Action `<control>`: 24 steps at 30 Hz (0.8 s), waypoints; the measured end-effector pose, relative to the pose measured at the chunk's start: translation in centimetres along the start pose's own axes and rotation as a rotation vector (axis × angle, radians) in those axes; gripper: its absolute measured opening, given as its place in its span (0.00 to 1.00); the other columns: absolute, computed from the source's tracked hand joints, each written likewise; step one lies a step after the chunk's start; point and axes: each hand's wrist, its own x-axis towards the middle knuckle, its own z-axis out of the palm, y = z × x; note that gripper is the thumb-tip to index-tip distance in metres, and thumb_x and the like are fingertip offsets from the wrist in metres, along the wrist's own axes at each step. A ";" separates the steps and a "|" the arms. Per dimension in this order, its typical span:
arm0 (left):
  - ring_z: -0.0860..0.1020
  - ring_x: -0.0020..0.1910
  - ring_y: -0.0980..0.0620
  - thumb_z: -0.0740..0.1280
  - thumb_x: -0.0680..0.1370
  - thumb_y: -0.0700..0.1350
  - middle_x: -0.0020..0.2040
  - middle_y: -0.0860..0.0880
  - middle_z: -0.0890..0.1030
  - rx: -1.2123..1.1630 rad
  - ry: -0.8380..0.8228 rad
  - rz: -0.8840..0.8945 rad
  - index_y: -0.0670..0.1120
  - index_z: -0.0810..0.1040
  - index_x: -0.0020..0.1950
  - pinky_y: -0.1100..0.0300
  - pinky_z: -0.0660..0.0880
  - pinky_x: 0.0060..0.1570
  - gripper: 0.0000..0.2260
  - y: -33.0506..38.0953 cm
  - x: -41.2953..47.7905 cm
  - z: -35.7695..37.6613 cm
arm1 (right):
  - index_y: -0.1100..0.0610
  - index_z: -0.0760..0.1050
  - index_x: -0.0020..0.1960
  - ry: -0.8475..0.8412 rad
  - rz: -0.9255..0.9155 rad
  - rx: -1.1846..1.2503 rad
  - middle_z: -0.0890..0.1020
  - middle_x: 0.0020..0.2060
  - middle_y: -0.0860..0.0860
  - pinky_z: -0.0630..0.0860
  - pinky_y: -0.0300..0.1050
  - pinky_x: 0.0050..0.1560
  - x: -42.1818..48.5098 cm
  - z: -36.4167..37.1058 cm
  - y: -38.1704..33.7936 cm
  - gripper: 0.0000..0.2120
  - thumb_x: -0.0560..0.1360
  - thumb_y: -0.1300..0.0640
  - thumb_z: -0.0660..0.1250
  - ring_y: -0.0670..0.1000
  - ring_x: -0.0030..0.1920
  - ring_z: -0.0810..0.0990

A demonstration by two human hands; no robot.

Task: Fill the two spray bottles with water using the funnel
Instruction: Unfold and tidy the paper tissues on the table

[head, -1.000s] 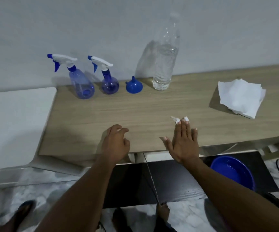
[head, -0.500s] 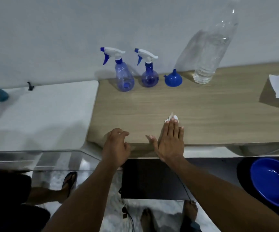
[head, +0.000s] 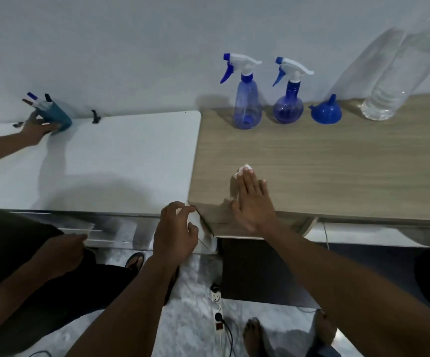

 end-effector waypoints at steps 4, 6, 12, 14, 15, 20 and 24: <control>0.71 0.64 0.48 0.68 0.72 0.37 0.62 0.49 0.74 -0.027 -0.021 0.003 0.46 0.80 0.59 0.53 0.78 0.49 0.16 -0.3 0.0 0.3 | 0.59 0.64 0.77 0.114 -0.165 -0.121 0.64 0.78 0.58 0.66 0.63 0.72 -1.4 0.2 2.9 0.30 0.77 0.50 0.59 0.60 0.77 0.63; 0.70 0.64 0.47 0.67 0.72 0.38 0.62 0.48 0.74 -0.040 -0.042 0.022 0.46 0.80 0.60 0.51 0.78 0.51 0.16 -0.1 0.0 0.7 | 0.60 0.73 0.71 0.144 -0.206 -0.165 0.74 0.72 0.58 0.73 0.60 0.65 -1.2 1.0 2.8 0.26 0.74 0.57 0.69 0.62 0.72 0.71; 0.69 0.64 0.49 0.67 0.73 0.39 0.64 0.49 0.73 -0.029 -0.061 0.058 0.49 0.79 0.59 0.53 0.78 0.52 0.16 0.9 0.1 0.7 | 0.61 0.83 0.54 0.264 -0.330 -0.080 0.85 0.56 0.56 0.81 0.50 0.50 -0.1 1.8 -0.1 0.14 0.69 0.65 0.73 0.60 0.57 0.83; 0.70 0.64 0.48 0.67 0.73 0.39 0.63 0.49 0.73 -0.019 -0.054 0.061 0.49 0.79 0.59 0.52 0.78 0.51 0.15 0.6 0.0 0.5 | 0.61 0.83 0.49 0.216 -0.322 -0.059 0.85 0.48 0.57 0.80 0.50 0.41 0.3 1.6 -2.2 0.11 0.67 0.67 0.72 0.61 0.49 0.84; 0.70 0.63 0.48 0.67 0.73 0.40 0.63 0.49 0.73 -0.011 -0.053 0.063 0.49 0.79 0.59 0.52 0.78 0.51 0.15 0.4 -0.1 0.4 | 0.62 0.83 0.48 0.165 -0.317 -0.034 0.85 0.46 0.59 0.79 0.51 0.38 0.5 1.4 -3.2 0.09 0.69 0.67 0.69 0.63 0.46 0.83; 0.70 0.63 0.48 0.67 0.73 0.40 0.61 0.49 0.74 0.023 -0.033 0.042 0.48 0.79 0.59 0.53 0.77 0.51 0.15 -0.6 -0.3 -0.3 | 0.60 0.84 0.53 0.037 -0.278 0.244 0.84 0.48 0.57 0.78 0.47 0.44 1.5 -0.4 -5.6 0.11 0.74 0.65 0.66 0.58 0.44 0.82; 0.71 0.63 0.48 0.67 0.73 0.41 0.61 0.50 0.74 0.005 -0.024 0.031 0.47 0.79 0.59 0.53 0.78 0.50 0.15 -0.2 0.2 -0.6 | 0.58 0.79 0.50 -0.022 0.229 0.910 0.84 0.41 0.57 0.79 0.43 0.38 0.8 -3.6 -4.0 0.11 0.70 0.69 0.72 0.50 0.35 0.81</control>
